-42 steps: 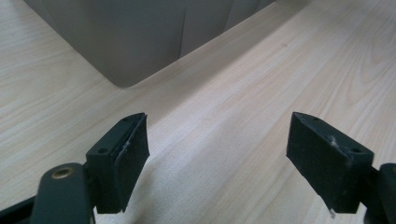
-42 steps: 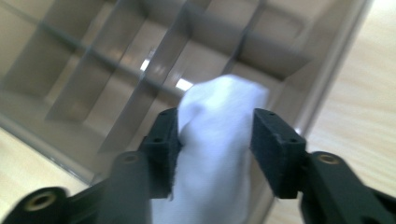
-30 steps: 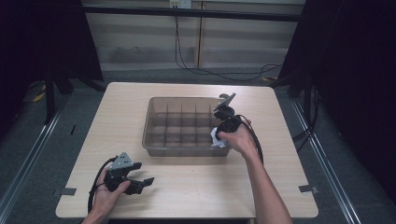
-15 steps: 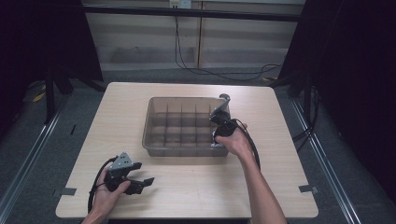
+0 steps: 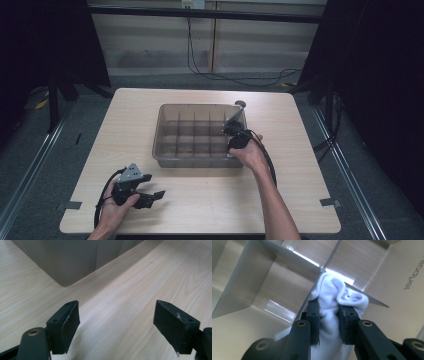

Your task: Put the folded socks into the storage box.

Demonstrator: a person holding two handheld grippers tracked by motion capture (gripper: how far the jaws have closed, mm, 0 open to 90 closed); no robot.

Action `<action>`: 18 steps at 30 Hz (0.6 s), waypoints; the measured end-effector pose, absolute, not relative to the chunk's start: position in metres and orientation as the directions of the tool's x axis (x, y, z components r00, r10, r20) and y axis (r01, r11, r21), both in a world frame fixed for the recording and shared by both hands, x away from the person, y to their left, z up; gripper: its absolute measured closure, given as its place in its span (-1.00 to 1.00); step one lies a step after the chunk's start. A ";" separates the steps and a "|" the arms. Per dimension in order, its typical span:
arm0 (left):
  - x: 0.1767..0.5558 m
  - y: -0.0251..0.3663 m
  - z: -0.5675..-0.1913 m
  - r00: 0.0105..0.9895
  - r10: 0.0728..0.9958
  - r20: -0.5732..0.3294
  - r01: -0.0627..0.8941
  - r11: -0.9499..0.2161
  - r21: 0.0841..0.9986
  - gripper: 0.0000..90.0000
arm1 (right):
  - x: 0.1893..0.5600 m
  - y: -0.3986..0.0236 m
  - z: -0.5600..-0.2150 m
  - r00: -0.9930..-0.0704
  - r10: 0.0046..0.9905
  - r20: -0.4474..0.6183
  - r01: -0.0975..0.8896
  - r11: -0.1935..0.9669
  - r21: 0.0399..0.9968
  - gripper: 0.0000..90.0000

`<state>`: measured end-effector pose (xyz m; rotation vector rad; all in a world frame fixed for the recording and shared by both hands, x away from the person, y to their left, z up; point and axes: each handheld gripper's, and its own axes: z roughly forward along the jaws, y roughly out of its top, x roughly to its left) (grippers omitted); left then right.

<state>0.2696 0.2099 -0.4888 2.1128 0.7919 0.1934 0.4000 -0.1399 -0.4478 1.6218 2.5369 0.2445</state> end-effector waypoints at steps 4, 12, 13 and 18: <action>0.270 0.210 -0.489 0.789 0.596 -0.149 0.475 -0.439 0.762 -0.54 | 0.401 -0.141 -0.448 -0.420 0.907 -0.007 0.888 0.413 0.202 0.59; 0.271 0.213 -0.488 0.780 0.608 -0.149 0.480 -0.427 0.767 -0.54 | 0.396 -0.148 -0.442 -0.428 0.903 0.015 0.877 0.412 0.248 0.47; 0.271 0.213 -0.488 0.779 0.608 -0.150 0.480 -0.427 0.766 -0.54 | 0.395 -0.148 -0.442 -0.426 0.905 0.015 0.877 0.408 0.254 0.47; 0.268 0.211 -0.487 0.790 0.601 -0.125 0.461 -0.447 0.767 -0.56 | 0.392 -0.149 -0.440 -0.431 0.903 0.006 0.869 0.413 0.271 0.42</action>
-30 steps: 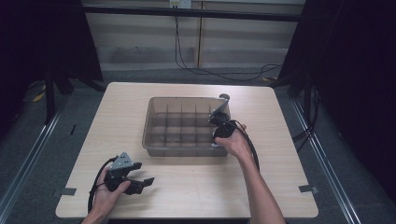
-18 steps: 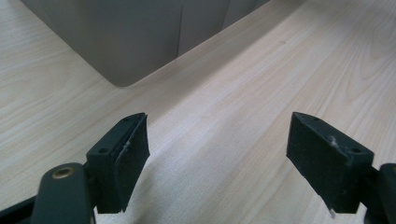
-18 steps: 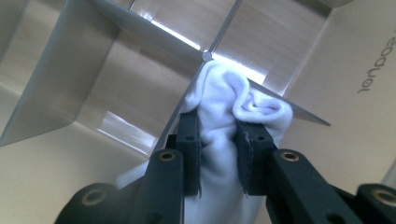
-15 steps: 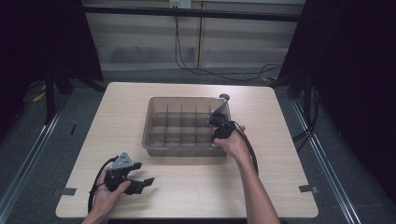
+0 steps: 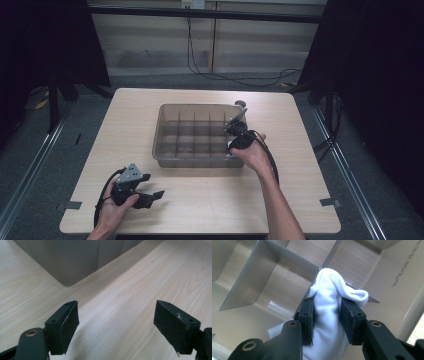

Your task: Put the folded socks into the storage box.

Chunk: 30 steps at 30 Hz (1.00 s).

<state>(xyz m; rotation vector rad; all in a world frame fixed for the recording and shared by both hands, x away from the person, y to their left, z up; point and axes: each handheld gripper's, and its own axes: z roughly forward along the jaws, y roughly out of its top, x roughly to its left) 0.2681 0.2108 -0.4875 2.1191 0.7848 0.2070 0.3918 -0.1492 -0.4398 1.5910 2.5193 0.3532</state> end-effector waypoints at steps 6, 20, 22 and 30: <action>0.270 0.213 -0.488 0.774 0.617 -0.142 0.479 -0.424 0.768 -0.57 | 0.386 -0.154 -0.432 -0.434 0.901 0.027 0.858 0.404 0.316 0.24; 0.271 0.222 -0.485 0.747 0.644 -0.166 0.495 -0.372 0.785 -0.63 | 0.358 -0.184 -0.419 -0.469 0.864 0.185 0.758 0.286 0.586 -0.35; 0.271 0.223 -0.485 0.749 0.640 -0.168 0.493 -0.370 0.788 -0.63 | 0.351 -0.189 -0.416 -0.467 0.860 0.203 0.733 0.249 0.633 -0.44; 0.271 0.226 -0.484 0.746 0.643 -0.172 0.493 -0.361 0.791 -0.64 | 0.316 -0.207 -0.413 -0.461 0.858 0.229 0.663 0.161 0.731 -0.52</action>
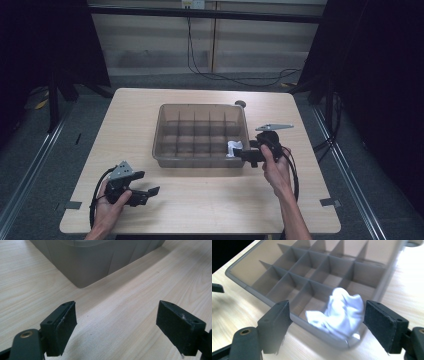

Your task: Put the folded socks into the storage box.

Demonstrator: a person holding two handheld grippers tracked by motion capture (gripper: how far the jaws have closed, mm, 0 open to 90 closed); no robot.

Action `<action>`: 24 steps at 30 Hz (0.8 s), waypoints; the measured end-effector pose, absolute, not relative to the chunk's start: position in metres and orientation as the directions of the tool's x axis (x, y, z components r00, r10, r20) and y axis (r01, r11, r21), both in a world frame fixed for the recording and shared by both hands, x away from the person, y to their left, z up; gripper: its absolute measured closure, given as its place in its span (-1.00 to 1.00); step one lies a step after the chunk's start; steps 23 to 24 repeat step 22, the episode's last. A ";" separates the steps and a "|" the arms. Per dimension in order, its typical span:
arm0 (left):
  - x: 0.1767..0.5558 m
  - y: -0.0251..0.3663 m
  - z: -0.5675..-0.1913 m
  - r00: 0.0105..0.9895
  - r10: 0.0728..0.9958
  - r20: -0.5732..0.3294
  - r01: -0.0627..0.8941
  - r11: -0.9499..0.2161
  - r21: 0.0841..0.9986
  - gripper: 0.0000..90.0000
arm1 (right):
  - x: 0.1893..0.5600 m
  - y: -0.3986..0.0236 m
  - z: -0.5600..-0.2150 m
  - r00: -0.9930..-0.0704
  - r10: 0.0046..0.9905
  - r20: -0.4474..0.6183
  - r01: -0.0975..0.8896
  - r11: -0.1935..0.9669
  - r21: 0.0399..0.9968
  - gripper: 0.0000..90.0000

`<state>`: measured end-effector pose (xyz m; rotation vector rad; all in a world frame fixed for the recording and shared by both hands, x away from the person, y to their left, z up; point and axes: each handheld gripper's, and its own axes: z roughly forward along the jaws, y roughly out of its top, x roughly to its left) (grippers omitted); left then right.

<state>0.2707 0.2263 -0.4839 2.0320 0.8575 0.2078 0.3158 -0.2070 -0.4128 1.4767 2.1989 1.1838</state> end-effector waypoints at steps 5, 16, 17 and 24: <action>0.270 0.227 -0.484 0.740 0.651 -0.168 0.495 -0.358 0.792 -0.64 | 0.287 -0.222 -0.421 -0.471 0.852 0.228 0.563 0.092 0.822 -0.53; 0.265 0.226 -0.485 0.736 0.659 -0.155 0.480 -0.346 0.806 -0.64 | 0.227 -0.242 -0.454 -0.411 0.894 0.178 0.483 0.048 0.874 -0.57; 0.264 0.227 -0.486 0.733 0.662 -0.158 0.484 -0.344 0.805 -0.64 | 0.223 -0.243 -0.458 -0.404 0.897 0.177 0.475 0.041 0.879 -0.58; 0.263 0.228 -0.487 0.727 0.670 -0.149 0.478 -0.339 0.810 -0.64 | 0.219 -0.246 -0.474 -0.404 0.896 0.185 0.494 0.044 0.868 -0.63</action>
